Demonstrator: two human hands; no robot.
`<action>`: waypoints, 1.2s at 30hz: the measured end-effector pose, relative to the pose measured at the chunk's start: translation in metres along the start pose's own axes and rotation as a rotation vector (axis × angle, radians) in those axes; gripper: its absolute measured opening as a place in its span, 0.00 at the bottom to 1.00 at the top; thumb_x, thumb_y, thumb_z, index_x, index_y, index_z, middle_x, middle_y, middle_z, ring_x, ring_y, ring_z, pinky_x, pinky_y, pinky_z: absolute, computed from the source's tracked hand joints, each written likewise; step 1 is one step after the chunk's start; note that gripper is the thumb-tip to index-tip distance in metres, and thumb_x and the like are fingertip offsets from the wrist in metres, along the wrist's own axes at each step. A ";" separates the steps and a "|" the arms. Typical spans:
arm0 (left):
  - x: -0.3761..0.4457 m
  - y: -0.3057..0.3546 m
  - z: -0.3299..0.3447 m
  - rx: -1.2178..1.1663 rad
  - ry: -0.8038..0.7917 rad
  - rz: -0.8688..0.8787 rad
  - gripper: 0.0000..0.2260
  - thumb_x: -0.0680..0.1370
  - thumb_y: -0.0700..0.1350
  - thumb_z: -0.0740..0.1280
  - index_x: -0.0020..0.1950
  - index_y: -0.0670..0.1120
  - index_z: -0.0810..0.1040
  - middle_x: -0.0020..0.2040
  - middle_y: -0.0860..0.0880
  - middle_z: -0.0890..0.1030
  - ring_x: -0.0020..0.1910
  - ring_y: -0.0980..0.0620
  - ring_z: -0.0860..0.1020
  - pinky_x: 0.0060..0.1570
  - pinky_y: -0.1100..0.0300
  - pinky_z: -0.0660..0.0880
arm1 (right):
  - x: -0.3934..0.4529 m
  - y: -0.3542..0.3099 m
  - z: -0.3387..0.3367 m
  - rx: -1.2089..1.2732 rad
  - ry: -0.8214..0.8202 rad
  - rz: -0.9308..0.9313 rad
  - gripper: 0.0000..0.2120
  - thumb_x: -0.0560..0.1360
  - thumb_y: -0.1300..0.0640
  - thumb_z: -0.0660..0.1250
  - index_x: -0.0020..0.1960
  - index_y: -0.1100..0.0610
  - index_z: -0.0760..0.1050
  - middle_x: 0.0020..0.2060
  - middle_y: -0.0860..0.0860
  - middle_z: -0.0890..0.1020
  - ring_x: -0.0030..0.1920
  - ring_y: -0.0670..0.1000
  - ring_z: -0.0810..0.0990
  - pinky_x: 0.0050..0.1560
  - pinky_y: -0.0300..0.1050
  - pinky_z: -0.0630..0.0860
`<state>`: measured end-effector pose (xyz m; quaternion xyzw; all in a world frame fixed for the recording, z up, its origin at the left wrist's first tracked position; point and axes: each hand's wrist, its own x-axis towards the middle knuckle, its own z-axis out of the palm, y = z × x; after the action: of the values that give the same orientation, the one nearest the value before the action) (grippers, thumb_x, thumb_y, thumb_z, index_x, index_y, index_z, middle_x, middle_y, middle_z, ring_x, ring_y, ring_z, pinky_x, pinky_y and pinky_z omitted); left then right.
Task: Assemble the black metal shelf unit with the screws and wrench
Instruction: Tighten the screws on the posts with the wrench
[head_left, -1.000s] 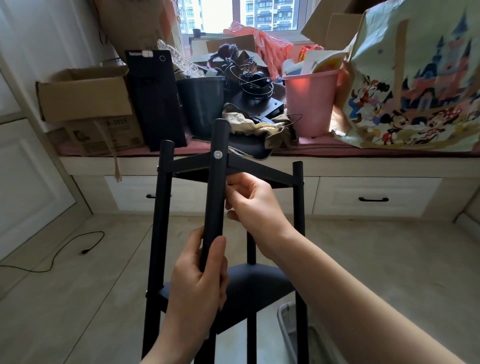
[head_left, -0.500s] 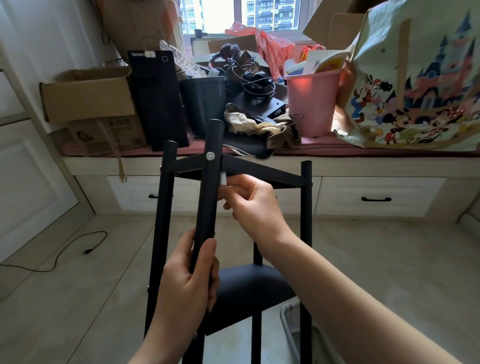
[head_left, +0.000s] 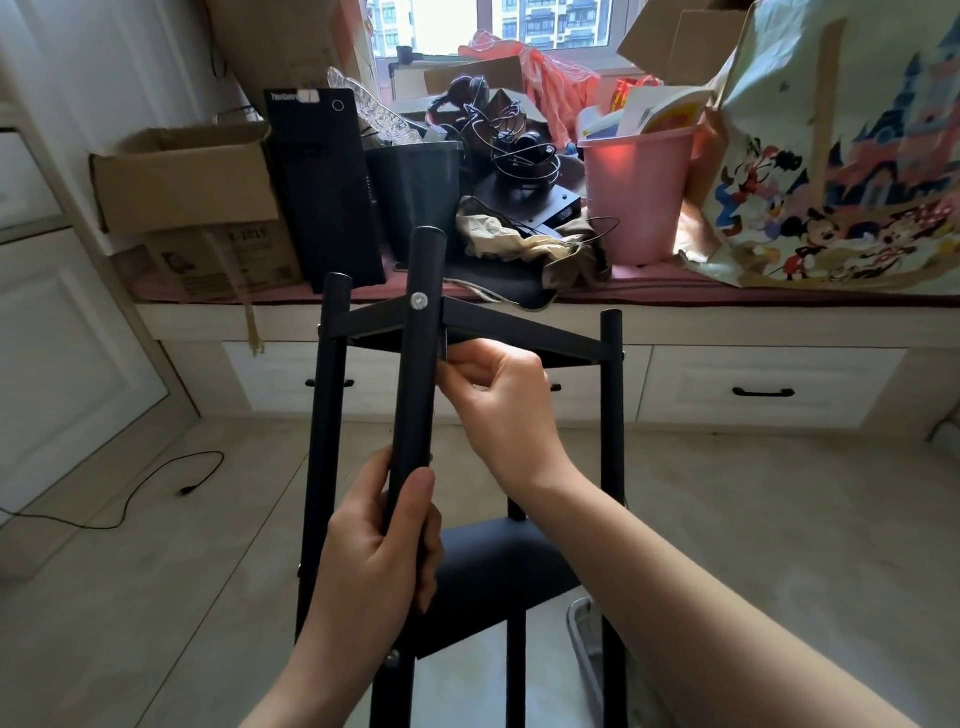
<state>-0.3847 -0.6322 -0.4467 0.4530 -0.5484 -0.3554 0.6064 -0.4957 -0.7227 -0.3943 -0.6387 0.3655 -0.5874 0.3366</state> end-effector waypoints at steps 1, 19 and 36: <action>0.000 0.000 0.000 0.006 -0.004 0.004 0.06 0.78 0.57 0.64 0.50 0.57 0.78 0.28 0.49 0.73 0.21 0.49 0.68 0.18 0.62 0.67 | 0.000 0.000 0.000 -0.017 0.008 -0.012 0.02 0.75 0.61 0.72 0.46 0.60 0.83 0.38 0.48 0.86 0.41 0.43 0.84 0.45 0.38 0.80; 0.000 -0.006 0.000 -0.014 -0.038 0.012 0.13 0.75 0.63 0.65 0.52 0.57 0.78 0.27 0.49 0.72 0.20 0.49 0.68 0.19 0.62 0.67 | 0.003 0.013 0.021 -0.102 0.099 -0.038 0.05 0.76 0.64 0.69 0.45 0.63 0.83 0.37 0.54 0.85 0.40 0.53 0.83 0.45 0.55 0.79; 0.001 -0.004 -0.002 -0.048 -0.024 -0.003 0.14 0.74 0.62 0.65 0.50 0.53 0.77 0.28 0.48 0.70 0.21 0.47 0.67 0.18 0.62 0.66 | 0.007 -0.003 -0.017 -0.110 -0.114 0.153 0.08 0.77 0.57 0.67 0.43 0.54 0.84 0.24 0.41 0.75 0.30 0.46 0.72 0.37 0.45 0.70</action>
<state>-0.3818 -0.6345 -0.4503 0.4350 -0.5463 -0.3748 0.6098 -0.5119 -0.7272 -0.3869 -0.6587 0.4253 -0.5018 0.3652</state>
